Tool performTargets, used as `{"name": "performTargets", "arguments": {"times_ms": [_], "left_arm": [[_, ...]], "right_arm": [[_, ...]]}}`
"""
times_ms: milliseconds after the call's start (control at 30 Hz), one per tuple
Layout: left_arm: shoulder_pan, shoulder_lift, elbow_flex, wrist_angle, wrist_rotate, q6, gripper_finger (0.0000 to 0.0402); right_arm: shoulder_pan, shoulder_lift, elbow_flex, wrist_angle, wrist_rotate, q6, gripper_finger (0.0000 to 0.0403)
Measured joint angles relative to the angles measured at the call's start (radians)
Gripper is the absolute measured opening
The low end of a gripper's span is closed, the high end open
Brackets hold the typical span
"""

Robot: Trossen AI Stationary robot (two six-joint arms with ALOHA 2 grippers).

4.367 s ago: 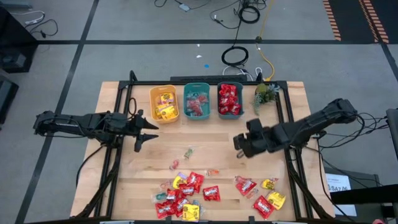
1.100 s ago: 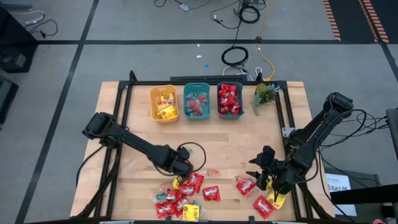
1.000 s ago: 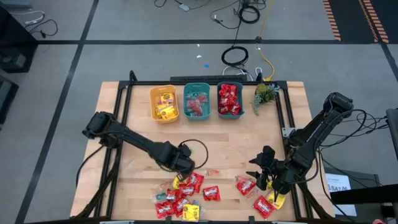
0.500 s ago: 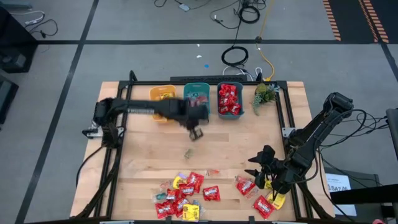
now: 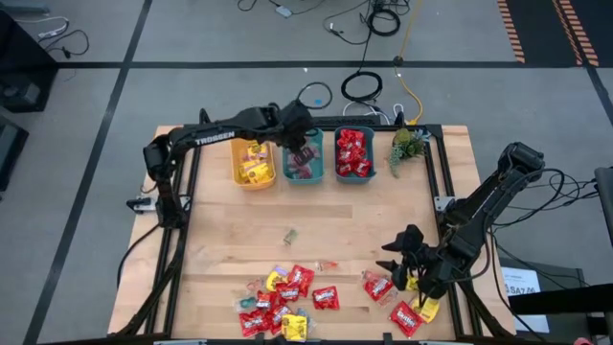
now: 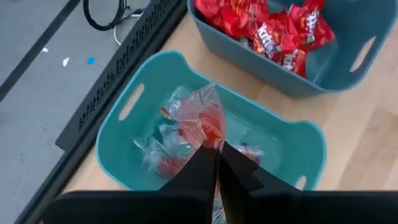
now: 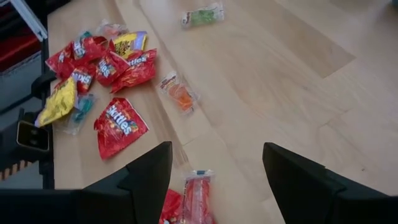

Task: Sort candy
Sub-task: Put the orange gummy candy into the green bin, then put the red candy into the blue bin

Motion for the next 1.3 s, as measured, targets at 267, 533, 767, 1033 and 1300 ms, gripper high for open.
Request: {"name": "performTargets", "arguments": {"times_ms": [267, 533, 767, 1033, 1300], "left_arm": [[0.026, 0.0, 0.0, 0.037, 0.021, -0.054, 0.0026], [0.023, 0.01, -0.001, 0.002, -0.058, -0.016, 0.0038], [0.017, 0.01, -0.001, 0.034, -0.034, -0.016, 0.0039], [0.02, 0.01, -0.001, -0.023, 0.026, -0.086, 0.0078], [0.018, 0.01, 0.0, -0.053, 0.026, -0.079, 0.0148]], "right_arm": [[-0.03, 0.0, 0.0, -0.005, 0.002, 0.045, 0.0242], [-0.053, 0.0, 0.0, -0.005, 0.003, 0.045, 0.0242], [-0.056, 0.0, 0.0, 0.001, 0.002, 0.045, 0.0242], [-0.056, 0.0, 0.0, 0.005, 0.002, 0.045, 0.0242], [-0.056, 0.0, 0.0, 0.008, 0.001, 0.045, 0.0242]]}}
